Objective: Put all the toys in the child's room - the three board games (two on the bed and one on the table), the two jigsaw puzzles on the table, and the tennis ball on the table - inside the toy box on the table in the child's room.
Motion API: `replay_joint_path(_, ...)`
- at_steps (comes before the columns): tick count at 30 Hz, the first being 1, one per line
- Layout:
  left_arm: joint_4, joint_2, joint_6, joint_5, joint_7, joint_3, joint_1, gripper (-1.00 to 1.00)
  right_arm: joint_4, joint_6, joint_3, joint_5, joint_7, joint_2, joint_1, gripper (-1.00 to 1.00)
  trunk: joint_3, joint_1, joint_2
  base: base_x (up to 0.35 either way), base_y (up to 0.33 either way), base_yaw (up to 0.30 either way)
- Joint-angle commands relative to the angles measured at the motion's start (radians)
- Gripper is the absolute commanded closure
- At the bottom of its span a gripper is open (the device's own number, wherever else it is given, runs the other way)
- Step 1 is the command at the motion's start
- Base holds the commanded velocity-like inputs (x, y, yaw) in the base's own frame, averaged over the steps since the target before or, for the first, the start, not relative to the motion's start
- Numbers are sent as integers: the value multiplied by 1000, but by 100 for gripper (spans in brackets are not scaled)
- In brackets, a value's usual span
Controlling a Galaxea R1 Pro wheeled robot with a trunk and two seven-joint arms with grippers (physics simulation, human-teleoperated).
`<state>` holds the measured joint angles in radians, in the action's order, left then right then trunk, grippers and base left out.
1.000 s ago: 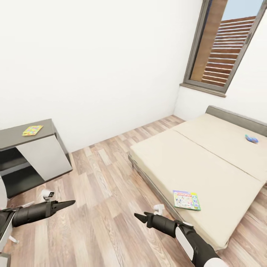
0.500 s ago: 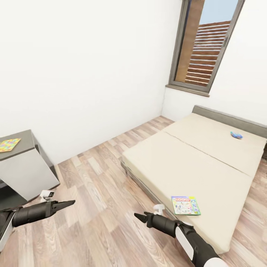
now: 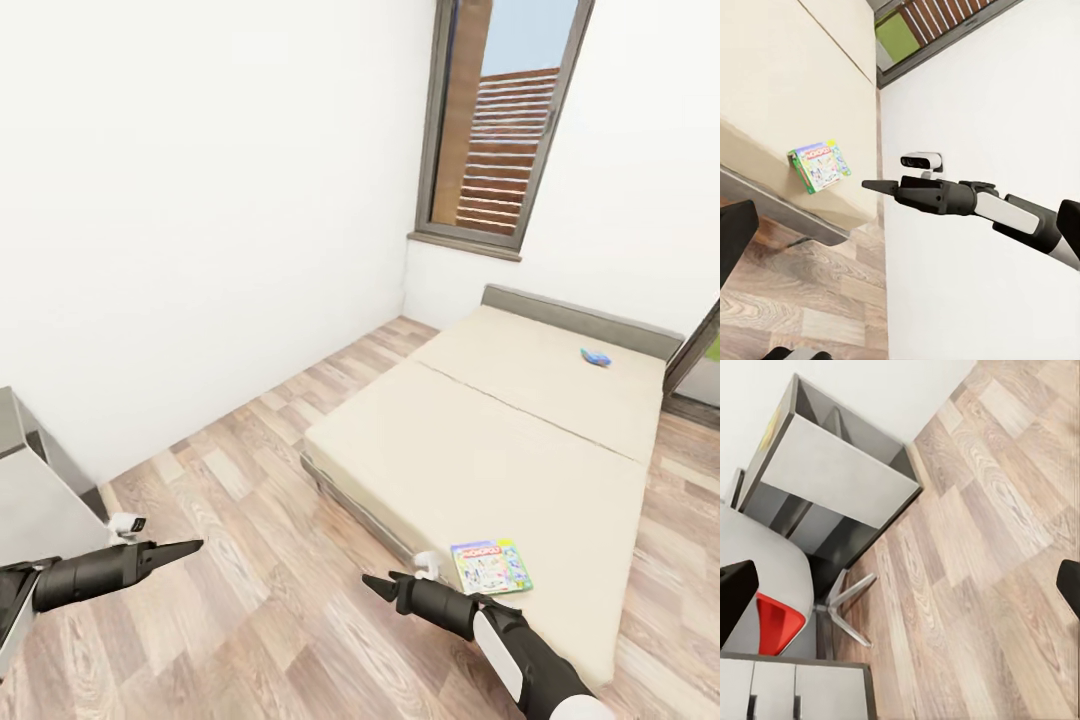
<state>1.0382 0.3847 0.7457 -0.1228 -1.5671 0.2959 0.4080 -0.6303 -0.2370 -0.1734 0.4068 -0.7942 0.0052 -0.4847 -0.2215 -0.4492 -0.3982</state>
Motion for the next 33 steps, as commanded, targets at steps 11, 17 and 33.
replay_joint_path(11, 0, 0, 11, 0, -4, 0, 0, -100, 0, -10, 0, 10, 0, -1, -1, -100, 7, -1, -2, 40, 9, -251)
replay_joint_path(17, 0, 0, 11, 0, -4, 0, 0, -100, 0, -10, 0, 10, 0, -1, -1, -100, 13, -1, -2, 2, 1, -251)
replay_joint_path(33, 0, 0, 11, 0, -4, 0, 0, -100, 0, -10, 0, 10, 0, -1, -1, -100, 26, -1, -2, 70, 117, -251)
